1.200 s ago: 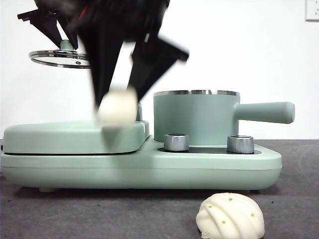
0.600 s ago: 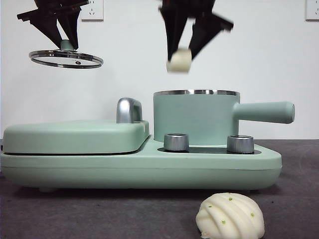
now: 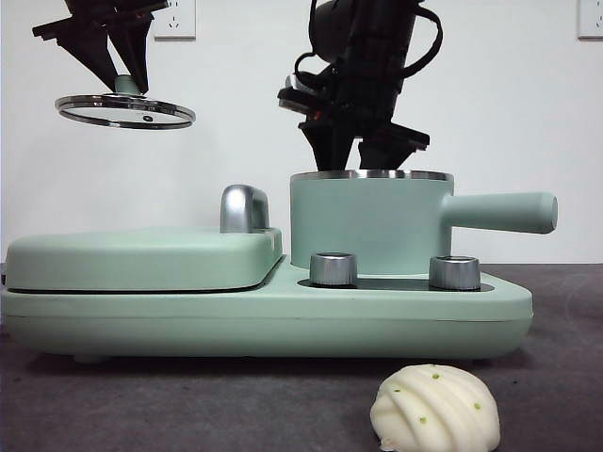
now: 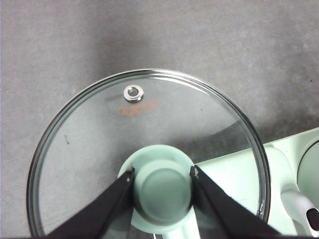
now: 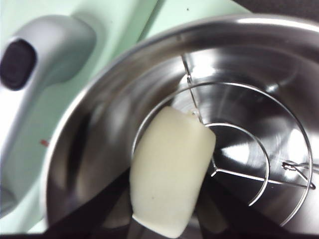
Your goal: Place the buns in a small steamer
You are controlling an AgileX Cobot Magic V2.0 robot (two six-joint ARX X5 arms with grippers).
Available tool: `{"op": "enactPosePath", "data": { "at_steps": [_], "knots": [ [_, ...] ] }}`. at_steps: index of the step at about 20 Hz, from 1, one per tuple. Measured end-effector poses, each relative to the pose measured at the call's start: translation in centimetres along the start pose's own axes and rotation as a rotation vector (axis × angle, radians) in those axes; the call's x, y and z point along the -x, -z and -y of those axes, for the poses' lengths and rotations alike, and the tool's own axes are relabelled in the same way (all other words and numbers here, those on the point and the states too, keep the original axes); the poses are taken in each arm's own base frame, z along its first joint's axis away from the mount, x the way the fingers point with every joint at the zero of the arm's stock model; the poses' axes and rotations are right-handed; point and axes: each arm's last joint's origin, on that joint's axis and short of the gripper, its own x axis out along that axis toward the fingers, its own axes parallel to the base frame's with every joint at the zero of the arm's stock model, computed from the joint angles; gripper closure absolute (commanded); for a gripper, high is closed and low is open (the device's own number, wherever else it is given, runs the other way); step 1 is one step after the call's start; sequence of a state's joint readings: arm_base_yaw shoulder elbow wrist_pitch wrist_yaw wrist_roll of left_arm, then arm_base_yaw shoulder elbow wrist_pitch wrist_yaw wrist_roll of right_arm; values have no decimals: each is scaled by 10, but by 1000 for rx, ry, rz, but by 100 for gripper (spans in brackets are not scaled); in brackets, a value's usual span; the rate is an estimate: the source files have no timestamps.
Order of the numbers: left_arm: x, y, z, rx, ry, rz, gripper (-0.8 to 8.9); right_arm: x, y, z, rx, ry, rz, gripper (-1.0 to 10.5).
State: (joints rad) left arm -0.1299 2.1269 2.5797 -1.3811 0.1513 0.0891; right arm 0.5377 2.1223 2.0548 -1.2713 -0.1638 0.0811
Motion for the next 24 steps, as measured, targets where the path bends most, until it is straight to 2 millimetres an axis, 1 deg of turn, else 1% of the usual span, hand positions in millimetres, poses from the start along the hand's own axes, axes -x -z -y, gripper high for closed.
{"op": "enactPosePath", "data": {
  "at_steps": [2,4,5,8,10,13,16,18,20,22,24],
  "knots": [
    [0,0,0,0,0,0,694,-4,-1,1,2,1,-9,675],
    [0,0,0,0,0,0,694,-4,-1,1,5,1,-4,589],
    [0,0,0,0,0,0,694,-4,-1,1,5,1,-4,564],
    [0,0,0,0,0,0,694,2,-3,0,7,3,6,553],
    [0,0,0,0,0,1,694,16,-6,-3,10,9,26,553],
    [0,0,0,0,0,1,694,50,-14,-8,26,34,143,553],
    [0,0,0,7,1,1,694,72,-9,-12,35,20,201,553],
    [0,0,2,6,4,0,694,83,-1,-19,46,14,213,553],
    [-1,0,5,4,7,0,694,99,17,-30,69,3,221,553],
    [-1,-1,7,1,10,0,694,119,43,-39,94,-7,238,553],
    [-1,-1,8,-1,12,-1,694,137,73,-45,115,-17,250,554]
  ]
}}
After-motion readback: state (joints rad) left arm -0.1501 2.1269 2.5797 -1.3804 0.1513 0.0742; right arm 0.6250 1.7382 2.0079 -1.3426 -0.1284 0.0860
